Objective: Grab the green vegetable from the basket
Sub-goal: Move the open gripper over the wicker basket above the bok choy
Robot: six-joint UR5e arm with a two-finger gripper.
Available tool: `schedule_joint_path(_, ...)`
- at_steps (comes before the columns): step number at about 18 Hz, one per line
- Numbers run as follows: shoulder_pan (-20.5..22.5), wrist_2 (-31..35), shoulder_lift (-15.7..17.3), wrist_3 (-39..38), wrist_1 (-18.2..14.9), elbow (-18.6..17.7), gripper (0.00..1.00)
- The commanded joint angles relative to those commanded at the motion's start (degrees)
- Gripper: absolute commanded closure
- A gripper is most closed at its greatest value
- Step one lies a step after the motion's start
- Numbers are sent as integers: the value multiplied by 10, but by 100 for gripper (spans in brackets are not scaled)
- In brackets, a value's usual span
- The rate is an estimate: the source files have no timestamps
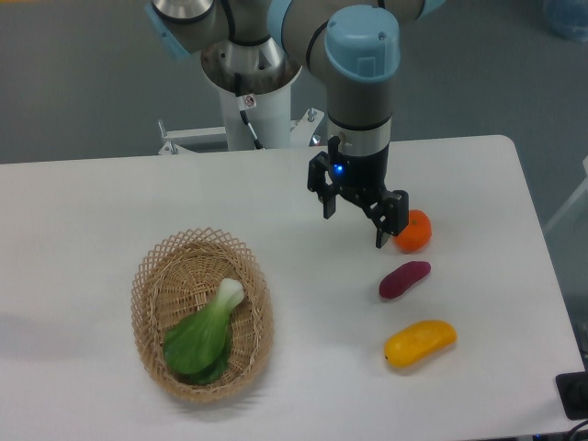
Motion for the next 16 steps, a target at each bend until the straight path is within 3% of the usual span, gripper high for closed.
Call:
schedule_joint_path(6, 0, -1, 1, -2, 0, -7, 0)
schedule_joint_path(13, -34, -2, 2, -86, 2, -18, 0)
schedule_joint_path(16, -55, -4, 0, -129, 43, -30, 0)
